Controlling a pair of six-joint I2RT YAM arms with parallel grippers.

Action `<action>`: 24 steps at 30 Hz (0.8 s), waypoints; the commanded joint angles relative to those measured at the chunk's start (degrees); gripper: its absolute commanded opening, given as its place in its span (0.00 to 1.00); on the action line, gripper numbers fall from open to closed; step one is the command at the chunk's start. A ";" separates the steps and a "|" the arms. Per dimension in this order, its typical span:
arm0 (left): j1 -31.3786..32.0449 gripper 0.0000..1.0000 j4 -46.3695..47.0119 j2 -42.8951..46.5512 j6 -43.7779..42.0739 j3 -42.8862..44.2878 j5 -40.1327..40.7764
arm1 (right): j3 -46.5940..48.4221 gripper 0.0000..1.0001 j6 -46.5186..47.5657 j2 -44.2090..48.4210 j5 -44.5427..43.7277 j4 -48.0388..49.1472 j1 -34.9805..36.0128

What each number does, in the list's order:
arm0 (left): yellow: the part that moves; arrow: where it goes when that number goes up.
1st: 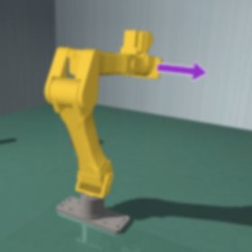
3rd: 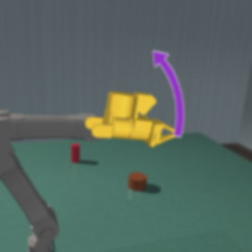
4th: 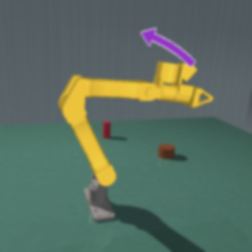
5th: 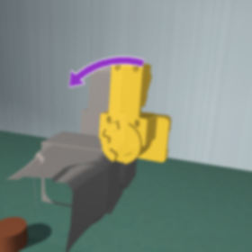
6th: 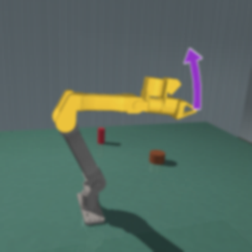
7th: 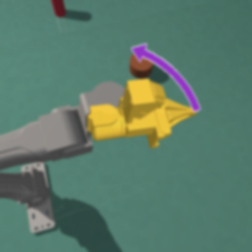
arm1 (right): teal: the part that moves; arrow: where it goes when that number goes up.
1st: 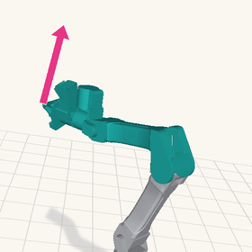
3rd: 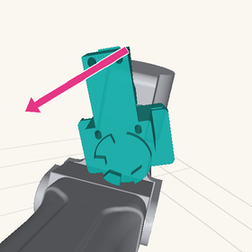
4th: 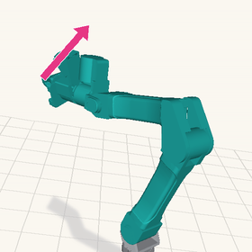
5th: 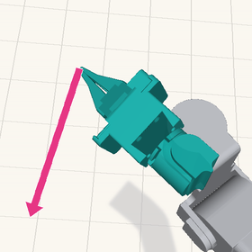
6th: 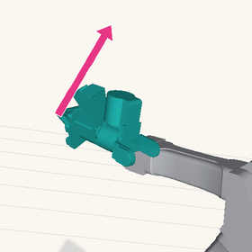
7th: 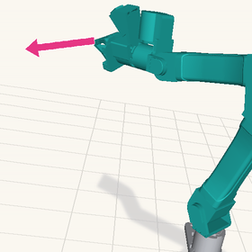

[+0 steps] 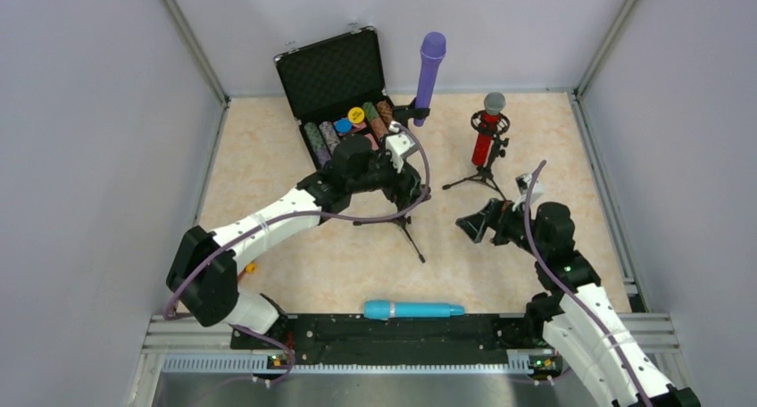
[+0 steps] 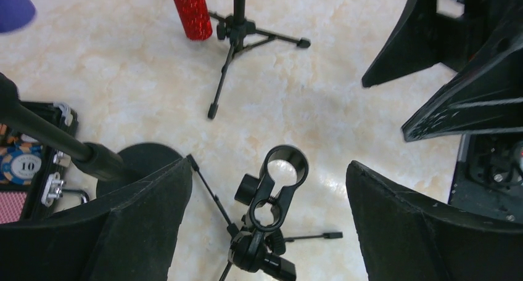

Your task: Attach the microphones to the stand

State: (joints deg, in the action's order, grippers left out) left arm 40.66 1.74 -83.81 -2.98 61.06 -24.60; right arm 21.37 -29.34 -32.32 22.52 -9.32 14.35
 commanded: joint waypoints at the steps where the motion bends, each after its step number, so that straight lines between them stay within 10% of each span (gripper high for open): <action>1: 0.20 0.99 11.22 4.99 6.23 -0.42 -3.49 | 0.88 0.99 1.30 -0.28 -0.38 2.28 -0.29; 15: -0.03 0.99 20.63 14.22 17.82 -1.94 1.24 | 1.64 0.99 2.85 -0.21 -0.20 0.31 -0.29; 24: -0.28 0.99 11.92 28.92 21.34 -13.35 27.14 | 2.16 0.99 2.84 0.31 0.80 -1.43 -0.36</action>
State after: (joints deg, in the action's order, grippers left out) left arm 40.64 17.89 -60.07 15.33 51.92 -13.08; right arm 21.41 -27.03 -32.42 22.44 -10.79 14.35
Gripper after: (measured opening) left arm 0.991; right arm 0.990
